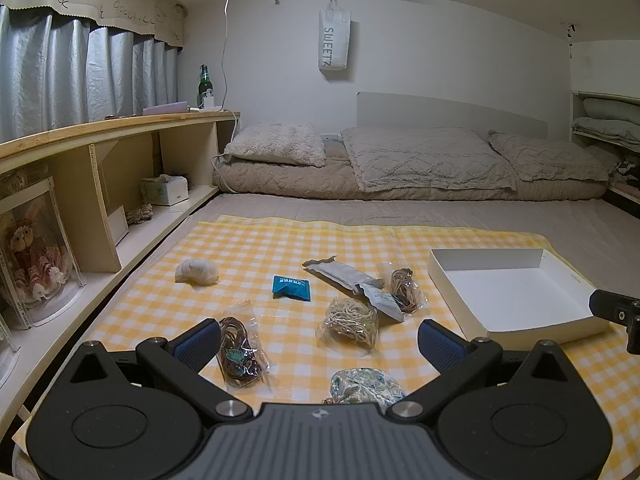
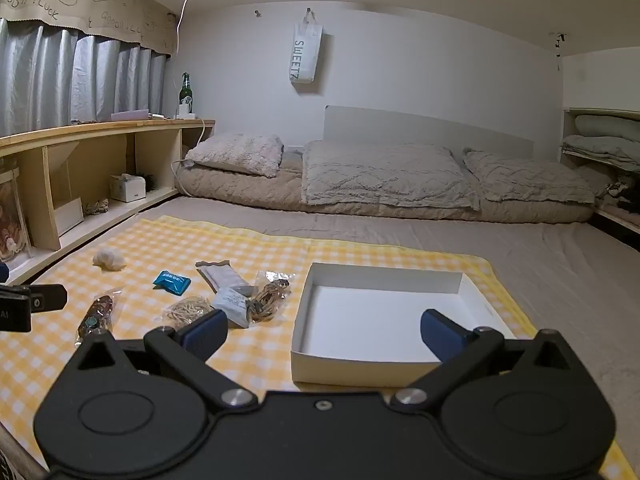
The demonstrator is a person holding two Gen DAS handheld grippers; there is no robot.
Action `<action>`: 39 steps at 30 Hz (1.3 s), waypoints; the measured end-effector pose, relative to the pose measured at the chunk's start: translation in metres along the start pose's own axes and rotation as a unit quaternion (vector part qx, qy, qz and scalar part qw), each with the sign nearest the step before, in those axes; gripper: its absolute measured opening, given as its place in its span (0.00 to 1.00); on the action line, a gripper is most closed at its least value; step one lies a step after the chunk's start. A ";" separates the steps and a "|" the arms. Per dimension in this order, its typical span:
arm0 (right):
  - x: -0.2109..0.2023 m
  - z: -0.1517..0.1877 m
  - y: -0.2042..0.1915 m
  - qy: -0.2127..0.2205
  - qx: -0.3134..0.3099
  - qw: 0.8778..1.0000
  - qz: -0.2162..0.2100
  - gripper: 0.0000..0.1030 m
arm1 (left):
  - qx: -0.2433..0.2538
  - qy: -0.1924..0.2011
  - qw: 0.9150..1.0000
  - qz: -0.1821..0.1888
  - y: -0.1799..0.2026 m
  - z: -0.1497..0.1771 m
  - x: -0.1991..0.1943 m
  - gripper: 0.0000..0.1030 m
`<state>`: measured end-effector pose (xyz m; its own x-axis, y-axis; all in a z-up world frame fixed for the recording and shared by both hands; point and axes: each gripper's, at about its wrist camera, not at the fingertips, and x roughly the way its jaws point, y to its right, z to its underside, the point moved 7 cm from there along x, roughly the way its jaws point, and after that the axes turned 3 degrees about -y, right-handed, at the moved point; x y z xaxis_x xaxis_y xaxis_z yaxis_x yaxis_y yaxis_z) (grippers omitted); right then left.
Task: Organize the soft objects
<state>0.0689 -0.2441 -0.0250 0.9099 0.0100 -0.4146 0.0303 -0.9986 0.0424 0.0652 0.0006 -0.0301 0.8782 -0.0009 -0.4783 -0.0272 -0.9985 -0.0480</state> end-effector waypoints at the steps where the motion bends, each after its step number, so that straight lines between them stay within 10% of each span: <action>1: 0.000 0.000 0.000 0.000 0.000 1.000 0.000 1.00 | 0.000 0.000 1.000 0.000 0.000 0.000 0.000 1.00; 39: 0.005 0.004 0.001 -0.004 0.003 1.000 0.000 1.00 | 0.001 -0.001 1.000 0.000 0.002 0.000 0.000 1.00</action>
